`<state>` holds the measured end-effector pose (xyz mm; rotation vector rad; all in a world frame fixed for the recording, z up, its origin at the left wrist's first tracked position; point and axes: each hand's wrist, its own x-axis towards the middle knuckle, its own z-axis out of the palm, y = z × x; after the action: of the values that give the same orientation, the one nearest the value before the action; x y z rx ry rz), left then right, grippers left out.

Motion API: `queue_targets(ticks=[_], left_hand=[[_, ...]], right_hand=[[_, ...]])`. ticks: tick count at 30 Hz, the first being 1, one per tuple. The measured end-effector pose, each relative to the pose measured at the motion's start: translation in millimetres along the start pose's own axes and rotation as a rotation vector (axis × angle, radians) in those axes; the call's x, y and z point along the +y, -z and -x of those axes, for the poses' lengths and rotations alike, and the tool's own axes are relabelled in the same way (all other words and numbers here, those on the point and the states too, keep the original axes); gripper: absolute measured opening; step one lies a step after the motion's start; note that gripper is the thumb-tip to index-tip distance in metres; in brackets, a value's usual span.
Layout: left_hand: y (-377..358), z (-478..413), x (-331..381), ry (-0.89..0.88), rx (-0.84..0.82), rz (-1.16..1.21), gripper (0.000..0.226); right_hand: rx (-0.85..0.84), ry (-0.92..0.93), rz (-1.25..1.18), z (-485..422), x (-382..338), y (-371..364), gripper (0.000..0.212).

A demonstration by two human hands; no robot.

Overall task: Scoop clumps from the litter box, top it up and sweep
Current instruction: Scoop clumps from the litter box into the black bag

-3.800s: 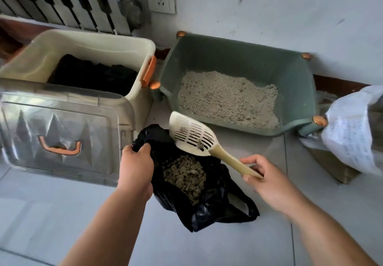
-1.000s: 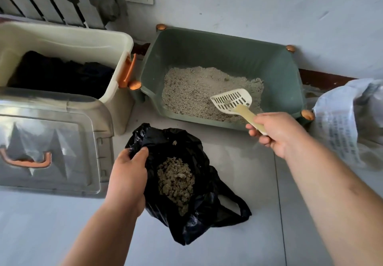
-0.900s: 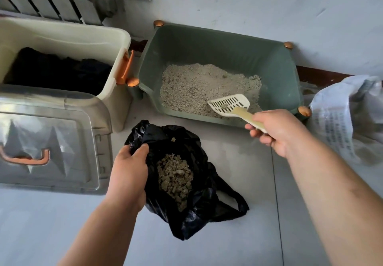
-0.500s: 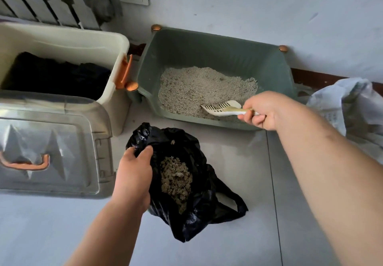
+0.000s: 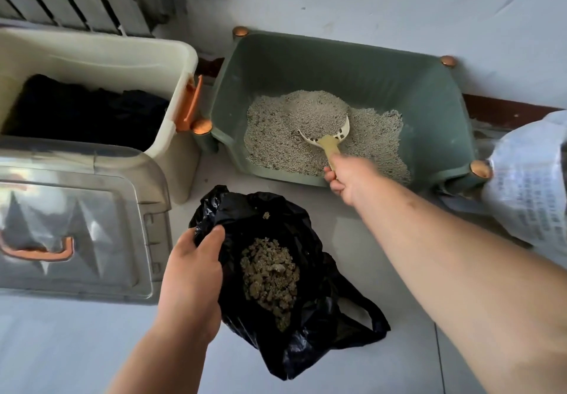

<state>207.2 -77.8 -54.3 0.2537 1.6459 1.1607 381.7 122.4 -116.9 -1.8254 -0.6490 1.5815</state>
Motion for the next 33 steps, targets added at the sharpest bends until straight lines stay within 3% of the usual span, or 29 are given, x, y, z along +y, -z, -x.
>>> queue_targets(ticks=[11, 33], left_hand=[[0.5, 3.6, 3.2, -0.011, 0.007, 0.008, 0.014], [-4.4, 19.9, 6.9, -0.016, 0.013, -0.025, 0.019]], right_hand=[[-0.113, 0.09, -0.312, 18.3, 17.9, 27.8, 0.007], [-0.095, 0.114, -0.325, 52.9, 35.3, 62.5, 0.013]])
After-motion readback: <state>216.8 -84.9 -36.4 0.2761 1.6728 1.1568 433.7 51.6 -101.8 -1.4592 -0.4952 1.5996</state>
